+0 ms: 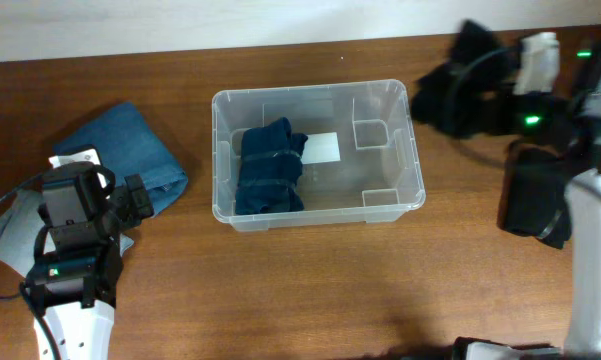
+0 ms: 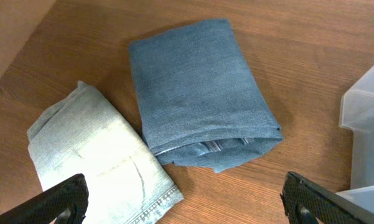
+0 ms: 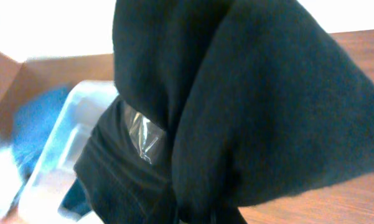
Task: Pack container
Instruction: 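Place the black socks in the bin beside the blue socks, then grasp the remaining black garment with the right gripper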
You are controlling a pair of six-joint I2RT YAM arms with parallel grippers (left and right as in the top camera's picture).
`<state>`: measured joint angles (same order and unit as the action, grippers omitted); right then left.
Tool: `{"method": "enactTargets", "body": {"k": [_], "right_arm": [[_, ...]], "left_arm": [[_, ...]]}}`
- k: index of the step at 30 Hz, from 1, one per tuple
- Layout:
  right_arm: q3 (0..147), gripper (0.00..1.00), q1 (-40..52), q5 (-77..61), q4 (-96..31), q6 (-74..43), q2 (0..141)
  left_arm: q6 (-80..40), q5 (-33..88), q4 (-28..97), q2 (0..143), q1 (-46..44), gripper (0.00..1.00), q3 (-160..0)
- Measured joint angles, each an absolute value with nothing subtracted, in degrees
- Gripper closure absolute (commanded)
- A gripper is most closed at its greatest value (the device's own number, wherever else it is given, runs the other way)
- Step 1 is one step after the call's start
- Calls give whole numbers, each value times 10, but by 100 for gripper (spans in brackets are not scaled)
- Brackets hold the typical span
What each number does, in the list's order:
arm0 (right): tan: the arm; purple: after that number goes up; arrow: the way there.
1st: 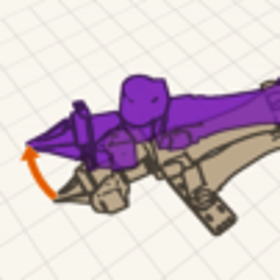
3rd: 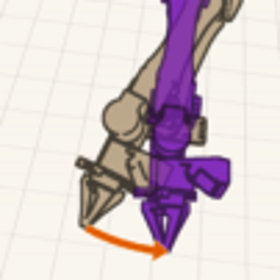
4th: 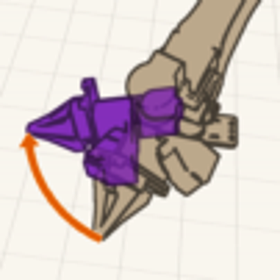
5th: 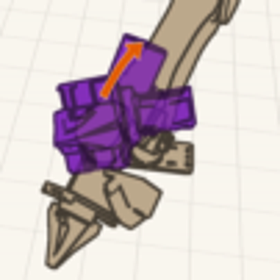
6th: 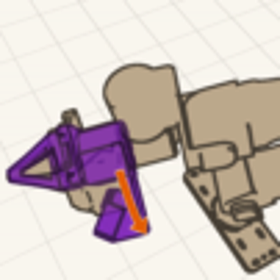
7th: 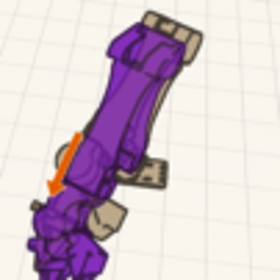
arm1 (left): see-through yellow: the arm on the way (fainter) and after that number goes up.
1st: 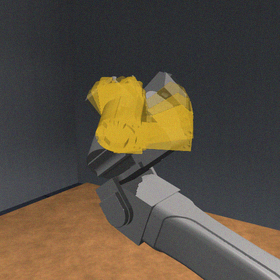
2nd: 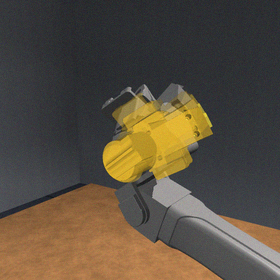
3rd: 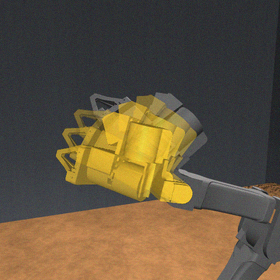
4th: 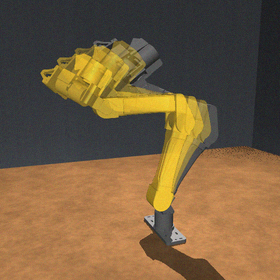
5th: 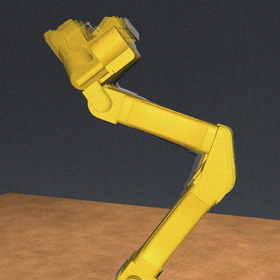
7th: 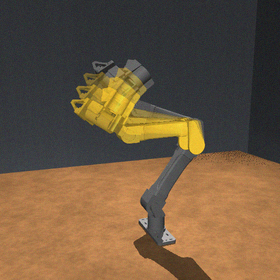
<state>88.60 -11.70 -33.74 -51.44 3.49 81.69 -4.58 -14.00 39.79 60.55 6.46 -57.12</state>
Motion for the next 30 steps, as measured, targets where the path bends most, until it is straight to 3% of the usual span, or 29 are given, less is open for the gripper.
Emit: {"method": "enactTargets", "body": {"k": [5, 10, 11, 12, 13, 14, 15, 24, 27, 30], "right_arm": [[886, 96, 41, -262, -571, 35, 878], [884, 95, 79, -216, -575, 35, 996], [883, 91, 80, -209, -573, 36, 1021], [882, 81, 80, -204, -570, 37, 1043], [882, 52, 80, -201, -568, 43, 1060], [881, 31, 80, -197, -568, 46, 1077], [879, 1, 80, -193, -566, 52, 1095], [966, 2, 105, -142, -605, 60, 1042], [1019, 2, 61, -92, -599, 25, 938], [1035, 2, -63, -62, -620, -9, 875]], "left_arm": [[-46, -140, 399, 606, 65, 1, -571], [-48, -140, 401, 606, 65, 1, -571], [-48, -140, 403, 606, 65, 0, -571], [-48, -140, 404, 606, 65, 1, -571], [-48, -140, 406, 606, 65, 1, -571], [-48, -140, 406, 606, 65, 0, -571], [-48, -140, 406, 606, 65, 0, -571], [-48, -140, 406, 606, 65, 0, -571], [-48, -140, 406, 606, 65, 0, -571], [-48, -140, 406, 606, 65, 1, -571]]}}
